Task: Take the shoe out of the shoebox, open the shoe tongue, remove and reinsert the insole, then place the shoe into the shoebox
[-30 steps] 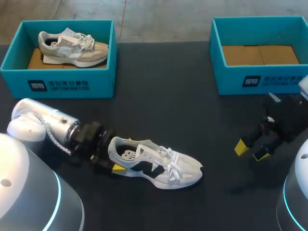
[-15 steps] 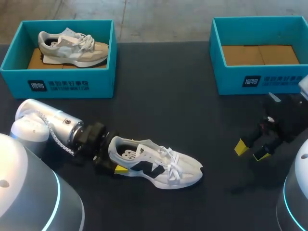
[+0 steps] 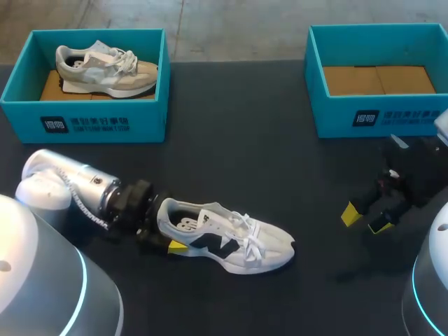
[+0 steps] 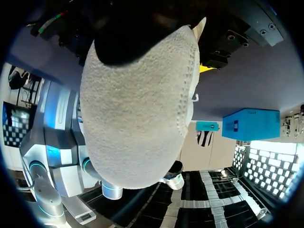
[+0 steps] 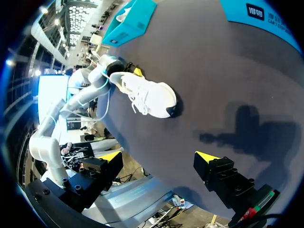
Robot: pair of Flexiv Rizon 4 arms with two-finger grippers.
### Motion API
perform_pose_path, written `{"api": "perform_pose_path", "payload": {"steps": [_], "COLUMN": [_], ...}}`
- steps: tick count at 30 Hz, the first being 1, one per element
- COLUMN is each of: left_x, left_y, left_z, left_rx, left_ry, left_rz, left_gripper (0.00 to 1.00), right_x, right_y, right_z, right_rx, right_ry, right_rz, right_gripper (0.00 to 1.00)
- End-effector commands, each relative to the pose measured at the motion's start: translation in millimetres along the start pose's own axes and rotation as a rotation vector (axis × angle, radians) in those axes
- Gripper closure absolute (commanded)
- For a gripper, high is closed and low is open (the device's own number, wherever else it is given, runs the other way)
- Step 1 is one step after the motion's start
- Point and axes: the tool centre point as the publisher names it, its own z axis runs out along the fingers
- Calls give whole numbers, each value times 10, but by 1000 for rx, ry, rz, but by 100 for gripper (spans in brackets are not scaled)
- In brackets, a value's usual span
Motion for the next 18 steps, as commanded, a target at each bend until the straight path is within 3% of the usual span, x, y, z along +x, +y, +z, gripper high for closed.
{"api": "perform_pose_path", "payload": {"steps": [1, 18], "left_x": [28, 16], "left_y": [11, -41], "left_z": [-24, -54], "left_rx": [8, 21], "left_ry": [-22, -160], "left_rz": [3, -23], "left_gripper": [100, 100], "right_x": [5, 5], "right_y": [-8, -8], "right_z": [6, 6], "right_rx": [-1, -1], "right_ry": [-3, -3], "right_rz": [2, 2], "right_gripper": [0, 0]}}
